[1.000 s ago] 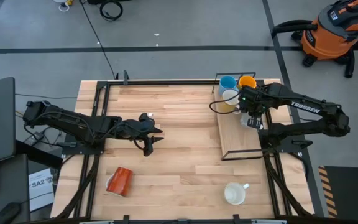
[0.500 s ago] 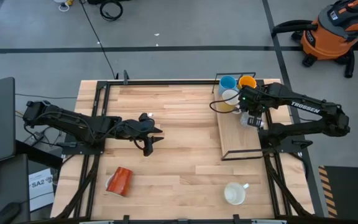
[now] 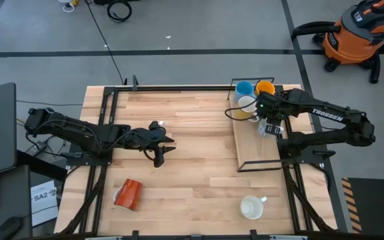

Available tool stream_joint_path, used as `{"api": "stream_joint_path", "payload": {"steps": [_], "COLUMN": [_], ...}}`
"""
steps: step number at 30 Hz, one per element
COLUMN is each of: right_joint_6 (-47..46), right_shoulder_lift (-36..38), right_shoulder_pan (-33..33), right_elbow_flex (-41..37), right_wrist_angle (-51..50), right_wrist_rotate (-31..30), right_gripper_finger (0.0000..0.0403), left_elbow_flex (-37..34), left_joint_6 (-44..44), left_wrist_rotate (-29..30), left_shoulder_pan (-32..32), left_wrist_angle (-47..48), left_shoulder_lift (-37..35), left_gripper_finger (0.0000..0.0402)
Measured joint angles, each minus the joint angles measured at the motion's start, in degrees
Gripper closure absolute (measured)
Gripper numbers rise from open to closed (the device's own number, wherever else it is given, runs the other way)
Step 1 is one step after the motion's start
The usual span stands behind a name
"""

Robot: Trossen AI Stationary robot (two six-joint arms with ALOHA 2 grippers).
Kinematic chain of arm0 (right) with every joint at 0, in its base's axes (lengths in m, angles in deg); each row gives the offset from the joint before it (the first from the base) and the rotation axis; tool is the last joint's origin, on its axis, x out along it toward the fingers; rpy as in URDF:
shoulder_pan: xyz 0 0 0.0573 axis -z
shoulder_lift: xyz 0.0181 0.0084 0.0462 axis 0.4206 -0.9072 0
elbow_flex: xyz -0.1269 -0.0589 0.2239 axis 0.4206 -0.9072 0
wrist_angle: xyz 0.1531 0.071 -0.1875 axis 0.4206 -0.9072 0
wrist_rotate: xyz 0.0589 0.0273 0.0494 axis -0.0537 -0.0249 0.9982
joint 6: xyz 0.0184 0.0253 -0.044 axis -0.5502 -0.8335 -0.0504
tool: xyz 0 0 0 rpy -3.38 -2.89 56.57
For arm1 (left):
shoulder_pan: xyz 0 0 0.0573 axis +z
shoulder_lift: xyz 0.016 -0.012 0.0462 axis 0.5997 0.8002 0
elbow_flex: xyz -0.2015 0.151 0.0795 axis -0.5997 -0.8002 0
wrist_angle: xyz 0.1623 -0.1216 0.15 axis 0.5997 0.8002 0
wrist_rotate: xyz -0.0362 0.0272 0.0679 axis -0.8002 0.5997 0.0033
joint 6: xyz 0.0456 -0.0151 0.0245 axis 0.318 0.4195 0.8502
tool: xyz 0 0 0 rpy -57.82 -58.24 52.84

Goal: Place coffee mugs
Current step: Put the blue white mug on the shelf, then put the yellow patterned mug on the shelf

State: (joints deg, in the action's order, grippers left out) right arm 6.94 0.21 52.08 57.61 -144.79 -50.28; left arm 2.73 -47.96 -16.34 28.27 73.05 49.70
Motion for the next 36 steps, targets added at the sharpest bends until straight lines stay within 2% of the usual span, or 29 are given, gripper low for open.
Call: {"api": "stream_joint_path", "payload": {"steps": [16, 26, 31, 36], "right_joint_6": [0.49, -0.51, -3.98, -7.31], "right_shoulder_lift": [-0.02, 0.0, 0.04, 0.04], "right_shoulder_pan": [0.0, 0.0, -0.02, -1.22], "right_elbow_flex": [0.23, 10.97, 16.15, 17.25], "right_wrist_angle": [-0.17, -0.69, 0.2, 4.13], "right_wrist_rotate": [2.21, 2.51, 8.24, 13.75], "right_gripper_finger": [0.026, 0.0261, 0.026, 0.0261], "left_elbow_flex": [0.02, 0.02, 0.02, 0.06], "left_joint_6": [-0.02, -0.07, -1.28, -5.12], "left_wrist_rotate": [0.0, 0.0, 0.0, 2.4], "left_shoulder_pan": [-0.02, -0.02, -0.01, 1.01], "left_wrist_angle": [0.0, 0.0, 0.0, -0.03], "left_shoulder_lift": [0.0, 0.0, 0.0, -0.67], "left_gripper_finger": [0.0246, 0.0246, 0.0246, 0.0246]}}
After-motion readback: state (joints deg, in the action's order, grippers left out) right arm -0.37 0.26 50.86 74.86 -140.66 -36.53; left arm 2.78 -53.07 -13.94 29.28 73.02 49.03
